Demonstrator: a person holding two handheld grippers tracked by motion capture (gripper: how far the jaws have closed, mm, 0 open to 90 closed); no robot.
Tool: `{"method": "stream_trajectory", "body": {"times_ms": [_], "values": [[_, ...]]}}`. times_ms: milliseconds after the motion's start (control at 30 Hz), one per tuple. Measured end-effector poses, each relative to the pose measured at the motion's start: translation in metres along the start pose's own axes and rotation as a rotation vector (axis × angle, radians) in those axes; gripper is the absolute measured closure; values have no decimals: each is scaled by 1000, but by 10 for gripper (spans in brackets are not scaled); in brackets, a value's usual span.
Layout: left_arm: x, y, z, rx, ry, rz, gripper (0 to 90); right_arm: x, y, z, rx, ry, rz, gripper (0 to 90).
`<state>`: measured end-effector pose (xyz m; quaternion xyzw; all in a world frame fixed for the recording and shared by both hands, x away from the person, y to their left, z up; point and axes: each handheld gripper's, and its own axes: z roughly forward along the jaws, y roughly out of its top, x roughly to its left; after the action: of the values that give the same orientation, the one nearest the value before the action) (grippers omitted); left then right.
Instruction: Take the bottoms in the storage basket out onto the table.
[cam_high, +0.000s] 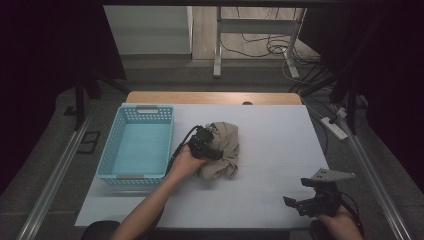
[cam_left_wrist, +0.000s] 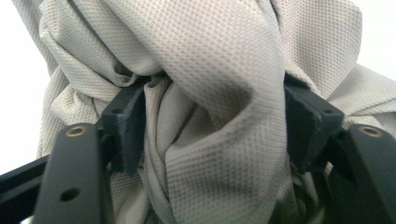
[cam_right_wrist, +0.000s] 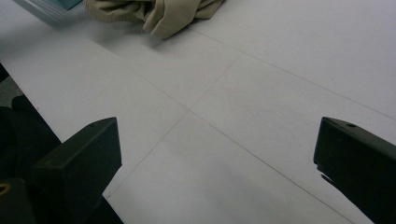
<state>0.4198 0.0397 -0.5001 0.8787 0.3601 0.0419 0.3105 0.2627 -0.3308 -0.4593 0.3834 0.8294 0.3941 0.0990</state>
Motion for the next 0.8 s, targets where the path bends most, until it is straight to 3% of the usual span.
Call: {"method": "stream_trajectory", "body": {"times_ms": [367, 467, 800], "values": [[-3, 2, -4, -28, 15, 10, 157, 0, 0, 0, -2, 3, 1, 10], [-5, 3, -7, -38, 44, 19, 92, 0, 0, 0, -1, 4, 1, 10], [-7, 5, -20, -102, 4, 9, 47, 0, 0, 0, -1, 7, 4, 10]]}}
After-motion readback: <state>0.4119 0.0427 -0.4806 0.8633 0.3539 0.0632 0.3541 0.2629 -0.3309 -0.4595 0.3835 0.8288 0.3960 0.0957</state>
